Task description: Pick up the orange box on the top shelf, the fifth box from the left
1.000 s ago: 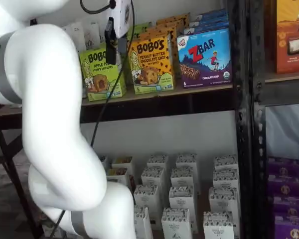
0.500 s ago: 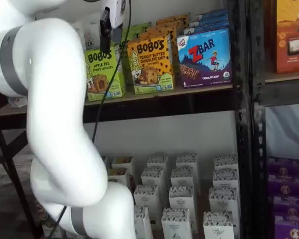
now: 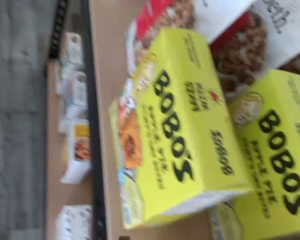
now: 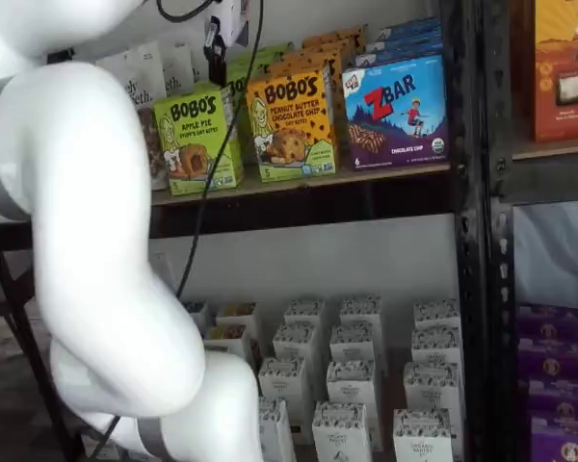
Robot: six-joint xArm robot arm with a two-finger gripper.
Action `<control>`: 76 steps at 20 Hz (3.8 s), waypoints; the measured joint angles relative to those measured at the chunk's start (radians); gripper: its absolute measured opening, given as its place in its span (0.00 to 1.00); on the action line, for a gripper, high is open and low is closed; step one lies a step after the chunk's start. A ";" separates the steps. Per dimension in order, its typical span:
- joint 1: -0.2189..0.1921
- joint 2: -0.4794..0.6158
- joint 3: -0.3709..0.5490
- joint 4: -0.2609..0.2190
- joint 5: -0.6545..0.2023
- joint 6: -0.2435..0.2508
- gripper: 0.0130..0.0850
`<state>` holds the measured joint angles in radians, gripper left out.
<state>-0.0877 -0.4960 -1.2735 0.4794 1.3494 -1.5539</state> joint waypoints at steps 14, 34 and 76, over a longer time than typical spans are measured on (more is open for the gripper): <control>0.018 0.060 0.008 -0.193 -0.102 -0.048 1.00; 0.031 0.255 -0.177 -0.327 0.125 -0.051 1.00; 0.079 0.310 -0.218 -0.390 0.189 -0.010 0.67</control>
<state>-0.0083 -0.1862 -1.4916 0.0892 1.5380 -1.5641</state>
